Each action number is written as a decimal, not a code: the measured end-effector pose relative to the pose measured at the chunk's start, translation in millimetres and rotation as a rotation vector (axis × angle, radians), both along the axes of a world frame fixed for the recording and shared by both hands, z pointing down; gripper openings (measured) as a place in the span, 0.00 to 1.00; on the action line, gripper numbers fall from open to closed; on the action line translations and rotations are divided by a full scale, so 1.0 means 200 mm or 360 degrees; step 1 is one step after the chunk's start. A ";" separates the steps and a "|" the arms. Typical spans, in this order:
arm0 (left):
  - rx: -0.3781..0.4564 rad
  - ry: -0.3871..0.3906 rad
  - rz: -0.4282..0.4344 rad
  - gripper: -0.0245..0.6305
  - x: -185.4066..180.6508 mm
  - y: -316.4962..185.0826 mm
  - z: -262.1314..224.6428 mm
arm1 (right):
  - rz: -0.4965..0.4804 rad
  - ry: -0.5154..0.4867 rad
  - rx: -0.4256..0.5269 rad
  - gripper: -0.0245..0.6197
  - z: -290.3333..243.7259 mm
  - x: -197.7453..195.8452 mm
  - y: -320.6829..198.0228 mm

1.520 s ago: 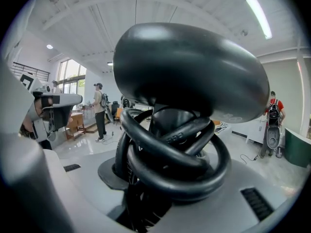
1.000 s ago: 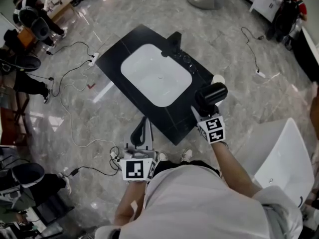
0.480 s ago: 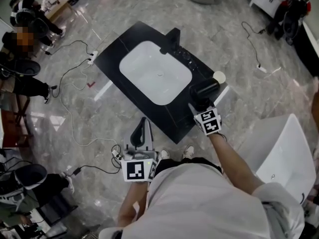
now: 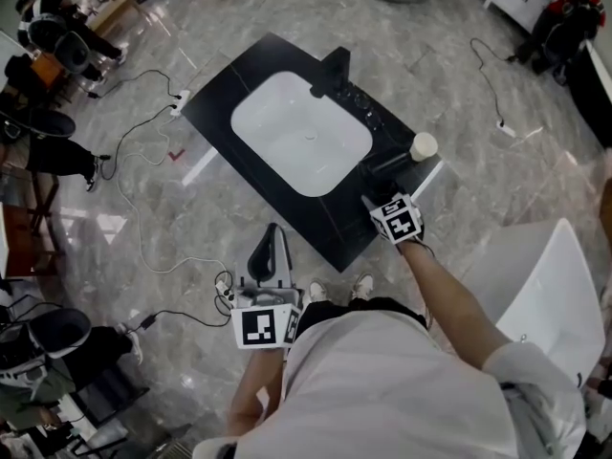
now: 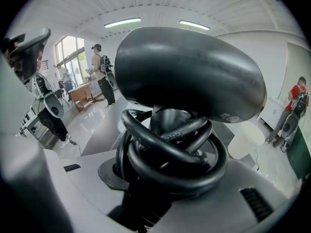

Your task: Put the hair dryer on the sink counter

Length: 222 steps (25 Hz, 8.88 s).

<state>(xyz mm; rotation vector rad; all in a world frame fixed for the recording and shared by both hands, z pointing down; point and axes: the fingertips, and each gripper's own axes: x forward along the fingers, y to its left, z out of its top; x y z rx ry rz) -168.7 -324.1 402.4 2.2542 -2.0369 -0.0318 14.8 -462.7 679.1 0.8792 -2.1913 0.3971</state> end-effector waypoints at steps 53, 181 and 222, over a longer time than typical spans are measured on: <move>-0.0011 0.0101 -0.0101 0.04 -0.15 0.04 0.07 | 0.0094 0.0273 -0.0473 0.37 0.33 -0.05 -0.07; 0.0240 0.0015 0.0176 0.04 0.19 0.23 -0.22 | 0.0132 -0.0907 0.1179 0.11 -1.84 0.34 0.60; 0.0247 0.0033 0.0186 0.04 0.14 0.22 -0.23 | 0.0274 -0.0927 0.1181 0.11 -1.87 0.39 0.60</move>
